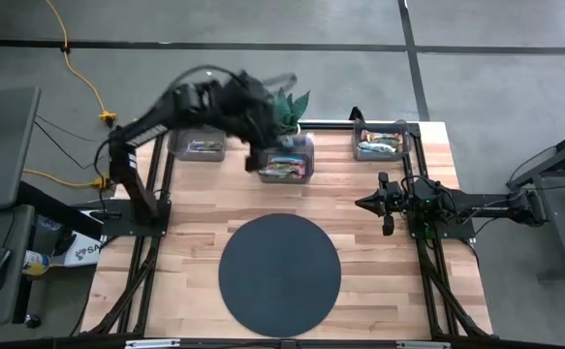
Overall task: Pick and place Granola Bars by type
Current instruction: Put the blue granola bar into the left black bin
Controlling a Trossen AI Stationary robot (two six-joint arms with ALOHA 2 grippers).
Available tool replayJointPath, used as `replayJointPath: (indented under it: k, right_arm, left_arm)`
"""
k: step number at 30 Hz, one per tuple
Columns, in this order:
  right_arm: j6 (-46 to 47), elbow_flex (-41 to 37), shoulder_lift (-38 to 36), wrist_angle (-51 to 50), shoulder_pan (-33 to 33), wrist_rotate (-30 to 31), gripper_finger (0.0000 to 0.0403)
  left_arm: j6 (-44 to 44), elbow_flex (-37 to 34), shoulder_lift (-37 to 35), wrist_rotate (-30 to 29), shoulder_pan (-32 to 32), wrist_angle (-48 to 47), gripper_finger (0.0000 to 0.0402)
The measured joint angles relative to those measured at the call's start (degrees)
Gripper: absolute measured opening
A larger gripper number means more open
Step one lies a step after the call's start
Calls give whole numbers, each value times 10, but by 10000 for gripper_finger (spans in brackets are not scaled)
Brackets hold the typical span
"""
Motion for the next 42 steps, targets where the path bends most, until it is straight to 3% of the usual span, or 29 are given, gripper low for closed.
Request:
replayJointPath:
  k: [12, 23, 28, 33, 39, 42]
  right_arm:
    - [0, 0, 0, 0, 0, 0, 0]
    - [0, 0, 0, 0, 0, 0, 0]
    - [0, 0, 0, 0, 0, 0, 0]
    - [0, 0, 0, 0, 0, 0, 0]
    - [0, 0, 0, 0, 0, 0, 0]
    - [0, 0, 0, 0, 0, 0, 0]
  left_arm:
    - [84, 0, -53, 145, 225, -89, 37]
    - [166, -23, -56, 199, 432, -154, 37]
    - [184, -97, -56, 179, 484, -163, 37]
    - [195, -202, -56, 106, 524, -160, 37]
    - [211, -324, -55, 26, 527, -147, 37]
    - [214, -360, -55, 19, 525, -127, 37]
